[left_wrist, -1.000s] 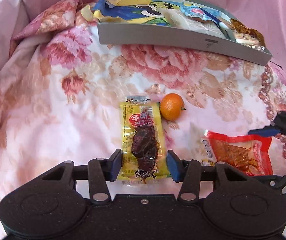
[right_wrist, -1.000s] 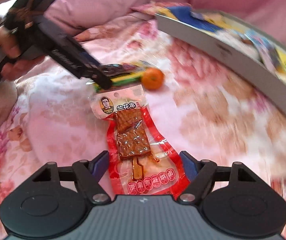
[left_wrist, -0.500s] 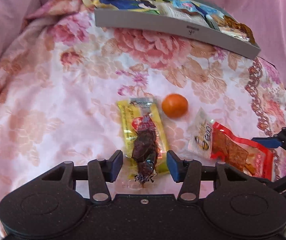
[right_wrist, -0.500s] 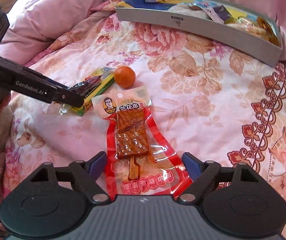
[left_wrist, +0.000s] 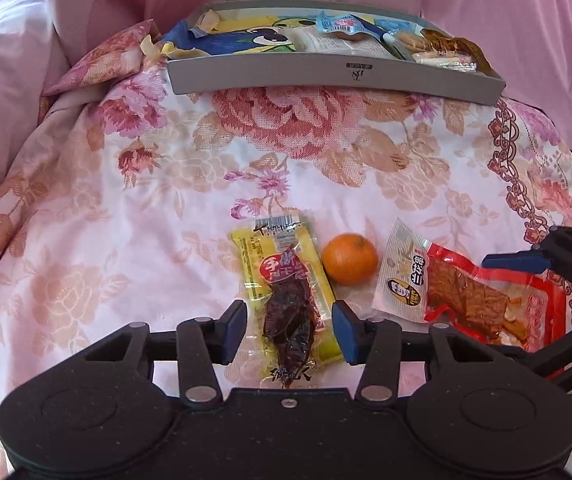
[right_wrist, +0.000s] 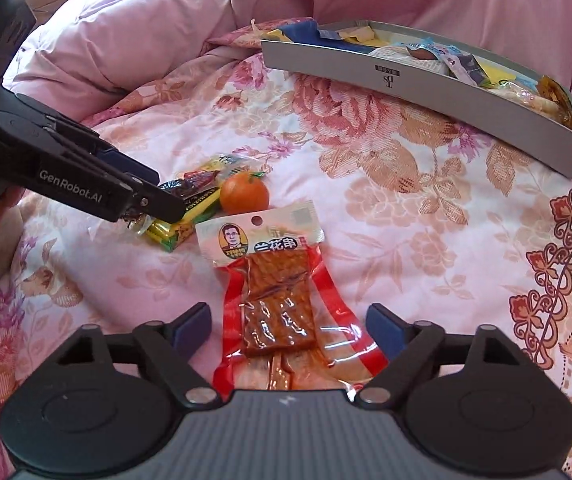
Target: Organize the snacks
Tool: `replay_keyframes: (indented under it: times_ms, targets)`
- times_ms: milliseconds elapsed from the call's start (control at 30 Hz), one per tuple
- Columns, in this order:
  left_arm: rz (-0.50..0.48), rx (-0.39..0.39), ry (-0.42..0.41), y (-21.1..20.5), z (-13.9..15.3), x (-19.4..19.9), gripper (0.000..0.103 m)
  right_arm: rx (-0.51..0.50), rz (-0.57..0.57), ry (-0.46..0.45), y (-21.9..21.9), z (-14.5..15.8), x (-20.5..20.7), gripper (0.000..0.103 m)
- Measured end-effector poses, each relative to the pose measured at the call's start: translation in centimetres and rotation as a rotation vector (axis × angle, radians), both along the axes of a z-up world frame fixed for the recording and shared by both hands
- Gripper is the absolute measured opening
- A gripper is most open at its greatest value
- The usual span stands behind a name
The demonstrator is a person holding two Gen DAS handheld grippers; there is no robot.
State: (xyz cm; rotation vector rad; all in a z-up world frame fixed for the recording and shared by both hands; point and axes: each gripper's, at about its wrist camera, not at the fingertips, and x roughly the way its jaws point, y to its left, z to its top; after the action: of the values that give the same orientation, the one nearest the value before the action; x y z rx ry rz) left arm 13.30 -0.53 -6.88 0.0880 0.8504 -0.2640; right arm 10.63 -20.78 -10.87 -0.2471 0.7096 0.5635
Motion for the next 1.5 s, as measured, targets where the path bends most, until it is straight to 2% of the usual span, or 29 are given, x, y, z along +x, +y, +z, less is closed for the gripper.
replay_keyframes:
  times_ms: [67,267,467,667,800,1000,1067,1200,1400,1500]
  targets:
    - [0.009,-0.017,0.007,0.2,0.0,0.0,0.049,-0.004,-0.003,-0.004,0.1,0.0,0.0,0.076]
    - [0.077,-0.095,0.052,1.4,0.1,0.2,0.048,0.012,-0.035,-0.002,-0.1,0.1,0.2,0.07]
    - [0.074,-0.074,0.07,1.2,-0.5,0.2,0.048,-0.006,-0.029,-0.023,0.0,-0.1,0.1,0.072]
    - [0.077,-0.088,0.069,1.4,-0.6,0.3,0.048,-0.009,-0.028,-0.03,0.1,-0.2,0.2,0.074]
    - [0.09,-0.107,0.077,1.6,-0.5,0.3,0.048,0.027,-0.043,-0.011,-0.3,-0.4,0.6,0.075]
    - [0.102,-0.124,0.06,1.7,0.2,-0.3,0.048,0.037,-0.046,-0.027,-0.2,-0.4,0.6,0.065]
    - [0.095,-0.11,0.05,1.5,0.4,-0.6,0.048,0.01,-0.035,-0.051,0.2,-0.3,0.2,0.064]
    - [0.083,-0.032,0.046,0.9,0.0,-0.9,0.048,-0.066,-0.002,-0.12,1.1,-0.3,-0.6,0.064]
    - [0.064,0.034,-0.02,0.3,0.4,-1.3,0.048,-0.168,0.039,-0.224,2.1,-0.5,-1.6,0.062]
    - [0.059,0.059,-0.006,0.1,0.0,-1.2,0.048,-0.223,0.063,-0.272,2.7,-0.7,-2.2,0.062]
